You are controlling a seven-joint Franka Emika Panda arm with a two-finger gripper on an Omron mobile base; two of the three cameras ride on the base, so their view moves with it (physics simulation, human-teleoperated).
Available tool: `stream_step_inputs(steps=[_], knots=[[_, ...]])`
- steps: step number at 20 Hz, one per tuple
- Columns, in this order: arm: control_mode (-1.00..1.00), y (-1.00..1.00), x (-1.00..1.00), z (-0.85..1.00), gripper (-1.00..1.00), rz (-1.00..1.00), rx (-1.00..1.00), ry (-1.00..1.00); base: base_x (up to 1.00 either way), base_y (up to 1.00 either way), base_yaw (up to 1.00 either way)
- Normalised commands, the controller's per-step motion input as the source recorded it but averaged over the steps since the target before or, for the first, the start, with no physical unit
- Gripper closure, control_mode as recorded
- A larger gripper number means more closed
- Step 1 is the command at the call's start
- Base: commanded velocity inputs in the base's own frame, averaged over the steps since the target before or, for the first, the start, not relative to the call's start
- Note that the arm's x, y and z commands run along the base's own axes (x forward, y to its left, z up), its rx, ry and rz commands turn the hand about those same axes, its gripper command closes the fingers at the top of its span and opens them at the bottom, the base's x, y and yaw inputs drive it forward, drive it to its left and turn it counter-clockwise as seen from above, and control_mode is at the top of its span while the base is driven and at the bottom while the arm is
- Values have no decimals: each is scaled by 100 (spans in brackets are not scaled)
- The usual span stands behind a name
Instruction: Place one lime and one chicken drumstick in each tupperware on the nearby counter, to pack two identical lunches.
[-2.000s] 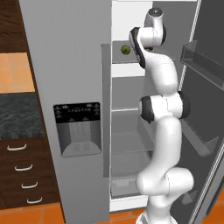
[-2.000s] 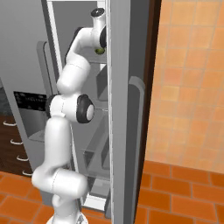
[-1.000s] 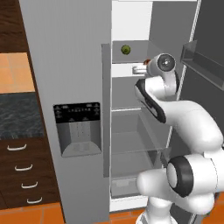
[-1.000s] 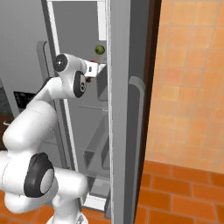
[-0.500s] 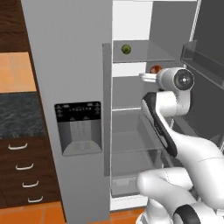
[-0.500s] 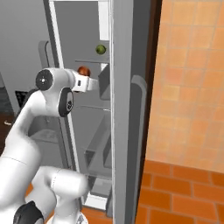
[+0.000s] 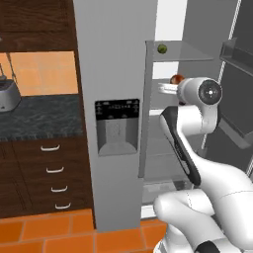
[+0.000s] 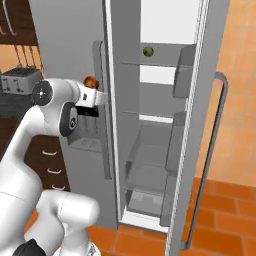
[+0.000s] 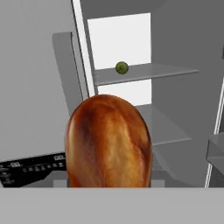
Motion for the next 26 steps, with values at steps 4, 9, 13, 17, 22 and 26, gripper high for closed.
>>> stream_step_inputs(steps=[4,9,13,17,22,26], knots=[[100,0,0,0,100,0,0,0,8,100,0],[100,0,0,0,100,0,0,0,14,100,0],[100,0,0,0,100,0,0,0,16,100,0],[100,0,0,0,100,0,0,0,10,100,0],[100,0,0,0,100,0,0,0,13,100,0],[100,0,0,0,100,0,0,0,32,100,0]])
